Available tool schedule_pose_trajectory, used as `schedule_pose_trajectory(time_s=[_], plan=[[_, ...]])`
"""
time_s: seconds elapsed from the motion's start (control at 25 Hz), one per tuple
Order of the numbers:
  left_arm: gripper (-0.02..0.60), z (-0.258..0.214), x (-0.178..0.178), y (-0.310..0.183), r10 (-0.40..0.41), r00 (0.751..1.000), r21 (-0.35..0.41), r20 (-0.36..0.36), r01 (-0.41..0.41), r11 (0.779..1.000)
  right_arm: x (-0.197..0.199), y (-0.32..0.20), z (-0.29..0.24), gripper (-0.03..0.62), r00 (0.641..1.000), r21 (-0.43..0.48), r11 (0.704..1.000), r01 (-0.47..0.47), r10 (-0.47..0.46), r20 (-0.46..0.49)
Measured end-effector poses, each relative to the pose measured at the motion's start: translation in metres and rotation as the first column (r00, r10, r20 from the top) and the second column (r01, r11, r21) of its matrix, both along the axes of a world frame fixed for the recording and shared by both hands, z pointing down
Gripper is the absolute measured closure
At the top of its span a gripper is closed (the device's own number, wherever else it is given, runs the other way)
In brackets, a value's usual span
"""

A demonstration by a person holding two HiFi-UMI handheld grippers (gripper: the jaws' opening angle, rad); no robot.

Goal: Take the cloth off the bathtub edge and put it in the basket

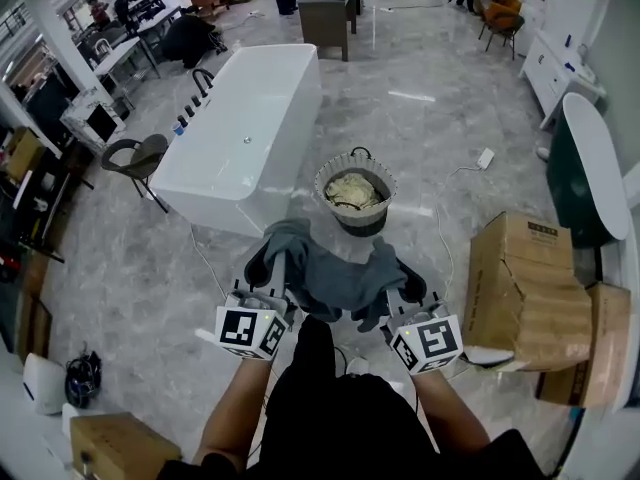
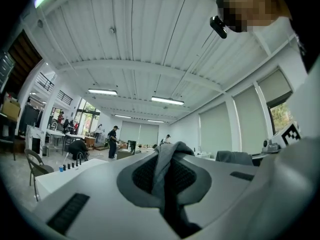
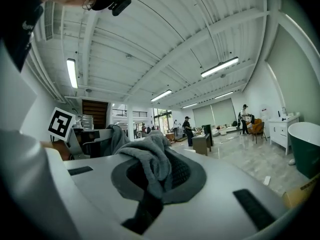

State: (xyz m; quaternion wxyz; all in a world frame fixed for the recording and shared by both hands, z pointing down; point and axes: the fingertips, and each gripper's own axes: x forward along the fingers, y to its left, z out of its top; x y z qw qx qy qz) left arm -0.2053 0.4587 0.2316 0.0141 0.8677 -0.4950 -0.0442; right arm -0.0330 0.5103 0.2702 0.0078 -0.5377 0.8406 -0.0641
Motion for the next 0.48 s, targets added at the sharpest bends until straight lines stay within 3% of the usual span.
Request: schedule_pose_trajectory(time_s=[0.24, 0.48], plan=[[0.551, 0.004, 0.027, -0.035, 0.081, 0.997, 0.001, -0.012, -0.081, 0.997, 0.015, -0.040, 0.002, 0.556, 0.998, -0.008, 0.998, -0.057, 0.057, -0.007], [0.551, -0.005, 0.050, -0.099, 0.169, 0.985, -0.002, -0.026, -0.169, 0.986, 0.027, -0.106, -0.007, 0.556, 0.992, -0.006, 0.992, -0.126, 0.125, -0.033]])
